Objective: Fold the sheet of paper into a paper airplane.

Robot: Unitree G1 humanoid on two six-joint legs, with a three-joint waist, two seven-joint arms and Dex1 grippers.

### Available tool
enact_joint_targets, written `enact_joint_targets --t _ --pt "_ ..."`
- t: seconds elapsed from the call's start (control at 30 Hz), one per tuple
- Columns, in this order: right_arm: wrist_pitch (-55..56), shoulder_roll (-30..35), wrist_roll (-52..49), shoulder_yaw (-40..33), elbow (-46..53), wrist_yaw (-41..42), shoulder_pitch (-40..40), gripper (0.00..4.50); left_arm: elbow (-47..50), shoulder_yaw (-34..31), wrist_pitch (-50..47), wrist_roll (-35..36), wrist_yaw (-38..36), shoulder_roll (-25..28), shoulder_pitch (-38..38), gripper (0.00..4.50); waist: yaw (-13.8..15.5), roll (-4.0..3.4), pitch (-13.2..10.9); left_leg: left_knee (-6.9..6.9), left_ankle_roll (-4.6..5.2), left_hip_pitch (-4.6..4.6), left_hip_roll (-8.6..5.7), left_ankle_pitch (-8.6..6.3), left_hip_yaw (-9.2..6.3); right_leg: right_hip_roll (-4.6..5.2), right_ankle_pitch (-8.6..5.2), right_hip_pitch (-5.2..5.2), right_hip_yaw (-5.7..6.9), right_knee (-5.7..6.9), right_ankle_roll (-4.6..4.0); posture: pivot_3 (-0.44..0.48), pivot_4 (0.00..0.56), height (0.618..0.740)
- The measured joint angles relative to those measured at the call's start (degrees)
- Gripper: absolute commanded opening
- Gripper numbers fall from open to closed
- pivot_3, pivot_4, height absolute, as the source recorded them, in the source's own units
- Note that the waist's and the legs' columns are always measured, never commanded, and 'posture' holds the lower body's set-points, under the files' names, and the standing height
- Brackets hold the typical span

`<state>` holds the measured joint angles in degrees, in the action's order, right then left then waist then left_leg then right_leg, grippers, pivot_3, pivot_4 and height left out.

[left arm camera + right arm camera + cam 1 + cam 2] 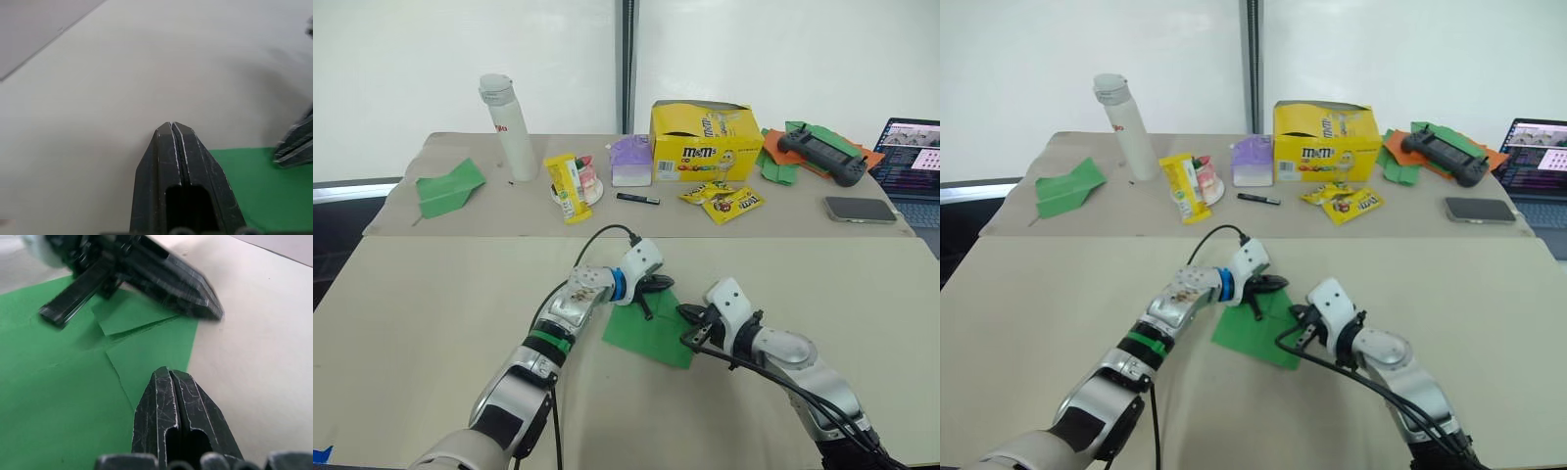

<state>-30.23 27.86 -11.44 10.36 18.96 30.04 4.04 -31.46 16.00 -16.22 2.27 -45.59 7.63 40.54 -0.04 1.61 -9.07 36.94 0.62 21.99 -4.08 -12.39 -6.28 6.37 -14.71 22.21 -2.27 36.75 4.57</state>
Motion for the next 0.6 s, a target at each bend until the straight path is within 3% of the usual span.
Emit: enact_joint_targets --t 0.27,0.43,0.6 --pt "-0.39 -0.6 -0.01 0.05 -1.2 0.27 1.62 0.0 -0.2 -4.35 -3.19 3.05 0.73 -1.49 -0.32 0.02 -0.26 0.0 0.0 0.0 0.0 0.03 0.01 0.0 -0.01 -0.01 0.01 0.03 0.0 0.01 -0.02 0.0 0.15 0.74" --pt "-0.39 -1.06 -0.04 -0.05 -1.48 0.73 1.96 0.0 4.45 -7.98 -1.28 6.88 0.55 -1.93 -2.54 0.02 -0.61 0.01 -0.01 -0.01 0.0 0.09 0.02 0.0 -0.02 0.01 0.17 0.09 -0.01 0.0 -0.29 0.0 0.15 0.74" --pt "-2.31 0.07 -1.75 -2.28 -0.89 1.97 2.1 0.0 13.04 -7.01 0.12 6.84 -4.65 4.96 -6.6 0.02 -0.79 -0.05 -0.03 -0.1 0.0 0.13 0.0 0.0 0.01 0.02 0.26 0.16 -0.05 -0.03 -0.45 0.0 0.15 0.74"
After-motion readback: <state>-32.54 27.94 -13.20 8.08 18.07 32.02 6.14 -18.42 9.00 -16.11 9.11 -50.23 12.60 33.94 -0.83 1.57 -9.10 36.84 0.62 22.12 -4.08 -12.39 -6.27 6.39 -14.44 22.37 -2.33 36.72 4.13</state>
